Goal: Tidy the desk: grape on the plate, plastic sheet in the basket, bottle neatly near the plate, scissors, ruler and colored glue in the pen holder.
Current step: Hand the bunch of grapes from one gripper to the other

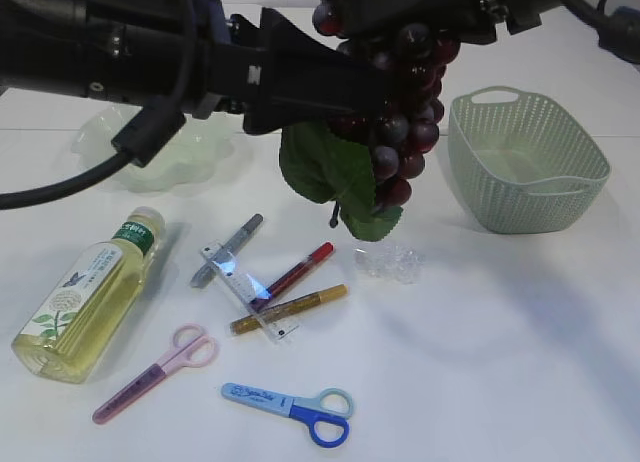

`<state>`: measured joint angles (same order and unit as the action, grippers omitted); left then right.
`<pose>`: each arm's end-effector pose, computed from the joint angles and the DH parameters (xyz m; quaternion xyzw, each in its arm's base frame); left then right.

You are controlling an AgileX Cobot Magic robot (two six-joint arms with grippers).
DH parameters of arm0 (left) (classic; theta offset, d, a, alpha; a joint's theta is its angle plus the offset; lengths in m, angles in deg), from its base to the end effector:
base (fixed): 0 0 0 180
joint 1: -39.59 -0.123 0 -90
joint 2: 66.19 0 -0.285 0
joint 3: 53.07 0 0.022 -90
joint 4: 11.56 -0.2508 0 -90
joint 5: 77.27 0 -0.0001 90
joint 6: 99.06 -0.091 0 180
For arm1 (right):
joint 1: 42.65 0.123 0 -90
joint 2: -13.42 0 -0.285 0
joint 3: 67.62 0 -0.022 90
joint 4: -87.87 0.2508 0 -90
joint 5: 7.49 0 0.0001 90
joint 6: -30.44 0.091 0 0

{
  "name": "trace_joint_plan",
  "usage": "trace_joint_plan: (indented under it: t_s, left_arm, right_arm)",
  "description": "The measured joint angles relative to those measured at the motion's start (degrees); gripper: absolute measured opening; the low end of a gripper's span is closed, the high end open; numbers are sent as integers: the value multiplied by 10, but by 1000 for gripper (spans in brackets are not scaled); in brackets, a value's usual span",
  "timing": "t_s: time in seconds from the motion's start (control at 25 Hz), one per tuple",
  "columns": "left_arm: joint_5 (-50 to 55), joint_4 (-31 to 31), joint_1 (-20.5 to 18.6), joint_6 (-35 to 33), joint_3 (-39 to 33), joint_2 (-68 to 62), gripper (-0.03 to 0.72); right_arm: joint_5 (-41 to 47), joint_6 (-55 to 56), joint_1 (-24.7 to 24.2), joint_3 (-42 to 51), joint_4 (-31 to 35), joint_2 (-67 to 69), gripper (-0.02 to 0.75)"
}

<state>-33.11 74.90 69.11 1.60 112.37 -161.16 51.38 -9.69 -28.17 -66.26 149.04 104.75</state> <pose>0.2547 -0.2170 0.3183 0.3619 0.7136 -0.4530 0.3932 0.2766 0.1420 0.3784 -0.2513 0.8094 0.4277 0.3143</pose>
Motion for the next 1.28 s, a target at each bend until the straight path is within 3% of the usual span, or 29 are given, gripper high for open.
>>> trace_joint_plan:
  t_s: [0.96,1.28]
  left_arm:
    - [44,58,1,0,50,-82,594]
    - [19,97,37,-1,50,-83,594]
  right_arm:
    - [-22,-34,0,0,35,1,170]
    - [-24,-35,0,0,40,1,170]
